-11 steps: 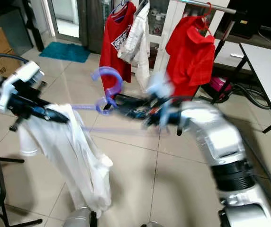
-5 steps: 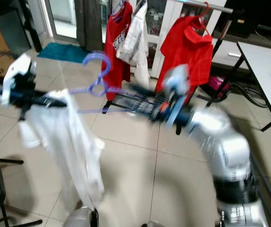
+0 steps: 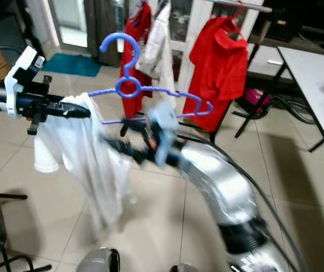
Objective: Hang hanger
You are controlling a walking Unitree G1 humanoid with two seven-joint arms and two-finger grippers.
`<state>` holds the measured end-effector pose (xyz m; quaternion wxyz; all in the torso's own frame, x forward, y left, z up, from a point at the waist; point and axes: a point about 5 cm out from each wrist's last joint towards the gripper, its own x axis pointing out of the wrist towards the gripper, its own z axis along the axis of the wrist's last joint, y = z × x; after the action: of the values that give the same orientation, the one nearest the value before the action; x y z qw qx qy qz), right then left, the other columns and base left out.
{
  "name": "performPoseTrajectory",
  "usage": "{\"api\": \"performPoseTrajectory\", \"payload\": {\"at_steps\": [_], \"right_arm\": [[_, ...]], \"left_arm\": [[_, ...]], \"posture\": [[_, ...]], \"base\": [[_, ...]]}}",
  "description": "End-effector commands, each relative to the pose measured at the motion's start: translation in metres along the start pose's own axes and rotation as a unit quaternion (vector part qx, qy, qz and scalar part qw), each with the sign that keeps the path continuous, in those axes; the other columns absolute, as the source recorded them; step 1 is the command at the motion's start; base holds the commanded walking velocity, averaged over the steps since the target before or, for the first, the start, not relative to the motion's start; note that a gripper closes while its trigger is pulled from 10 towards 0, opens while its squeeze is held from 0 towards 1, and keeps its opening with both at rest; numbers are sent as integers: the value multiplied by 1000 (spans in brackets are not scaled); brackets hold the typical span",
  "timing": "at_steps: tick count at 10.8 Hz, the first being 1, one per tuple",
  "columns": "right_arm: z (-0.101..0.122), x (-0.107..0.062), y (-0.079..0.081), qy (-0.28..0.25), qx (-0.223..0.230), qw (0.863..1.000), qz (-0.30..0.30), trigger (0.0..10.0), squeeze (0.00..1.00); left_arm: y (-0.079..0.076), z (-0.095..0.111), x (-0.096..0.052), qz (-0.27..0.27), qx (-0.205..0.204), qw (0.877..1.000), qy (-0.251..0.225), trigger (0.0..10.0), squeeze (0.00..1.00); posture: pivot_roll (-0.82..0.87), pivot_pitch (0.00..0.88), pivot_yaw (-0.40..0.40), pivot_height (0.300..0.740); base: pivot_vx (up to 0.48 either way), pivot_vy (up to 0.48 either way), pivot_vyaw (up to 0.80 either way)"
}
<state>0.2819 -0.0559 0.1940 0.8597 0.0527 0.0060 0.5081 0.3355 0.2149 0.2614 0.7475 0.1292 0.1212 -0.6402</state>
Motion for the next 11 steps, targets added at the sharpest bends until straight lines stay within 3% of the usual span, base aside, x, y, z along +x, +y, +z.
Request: {"api": "performPoseTrajectory", "payload": {"at_steps": [1, 4, 11], "right_arm": [[8, 3, -4, -20, -4, 1000, -17, 10000, 0], [13, 9, 9, -39, 1, 999, 25, 10000, 0], [-3, 19, 28, -4, -8, 997, 79, 10000, 0]], "left_arm": [[-2, 9, -1, -4, 18, 1000, -10, 0, 0], [0, 8, 1, 9, 16, 1000, -12, 0, 0], [0, 14, 2, 11, 12, 999, -36, 0, 0]], "posture": [[43, 49, -1, 740], [42, 51, -3, 740], [41, 45, -5, 740]], "base": [[0, 0, 0], [0, 0, 0], [0, 0, 0]]}}
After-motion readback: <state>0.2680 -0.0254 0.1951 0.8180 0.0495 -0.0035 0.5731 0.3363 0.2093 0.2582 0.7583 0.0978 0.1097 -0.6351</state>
